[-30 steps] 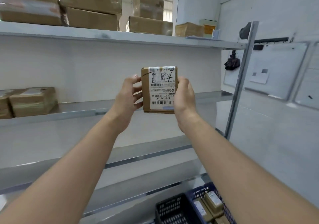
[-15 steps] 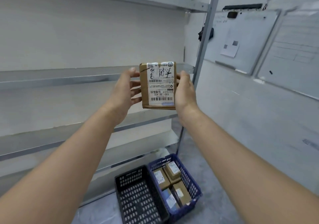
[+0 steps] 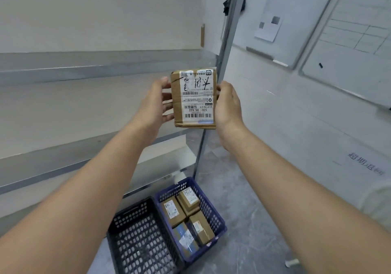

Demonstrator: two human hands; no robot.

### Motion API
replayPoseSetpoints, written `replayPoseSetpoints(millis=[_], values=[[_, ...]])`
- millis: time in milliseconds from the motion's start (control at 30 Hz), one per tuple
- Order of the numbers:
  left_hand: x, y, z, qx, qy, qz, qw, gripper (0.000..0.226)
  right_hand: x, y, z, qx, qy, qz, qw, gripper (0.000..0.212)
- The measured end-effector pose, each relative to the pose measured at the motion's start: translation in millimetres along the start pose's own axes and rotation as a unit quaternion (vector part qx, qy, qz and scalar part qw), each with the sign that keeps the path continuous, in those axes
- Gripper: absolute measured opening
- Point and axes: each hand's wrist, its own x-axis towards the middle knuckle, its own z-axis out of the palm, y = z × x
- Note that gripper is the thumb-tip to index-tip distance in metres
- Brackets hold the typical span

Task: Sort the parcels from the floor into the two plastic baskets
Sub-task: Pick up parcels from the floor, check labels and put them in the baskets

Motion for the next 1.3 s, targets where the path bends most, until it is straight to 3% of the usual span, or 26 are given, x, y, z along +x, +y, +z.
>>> replayPoseSetpoints(millis=[267,500,667,800,900,1300], values=[[78.2,-39.5,40.6,0.000,0.016,-0.021,1.000,0.031,92.5,32.2,-10.7,-0.003,-0.007,0.035,0.999,0.040],[136.6,-101.4,101.0,0.021,0.087,-0.039,0.995,0.037,197.1,91.4,-39.0,0.013,-0.075,0.051,0.996,0.032],[171.5,-168.8,138.7,0.018,0.201,-0.039,0.979,0.039,265.9,163.4,-51.5,0.051,-0.123,0.082,0.988,0.027],[177.8,-230.1,153.6,0.000,0.288,-0.108,0.952,0.037,285.8,226.2,-62.7,0.032,-0.161,0.164,0.973,0.039],[184.8,-264.6,153.9,-0.002,0.335,-0.135,0.932,0.038,293.9,273.4,-59.1,0.018,-0.199,0.190,0.961,0.032],[193.2,-477.0,90.2,-0.077,0.342,-0.216,0.912,0.031,297.5,492.3,-31.9,-0.071,-0.189,0.254,0.946,0.048]])
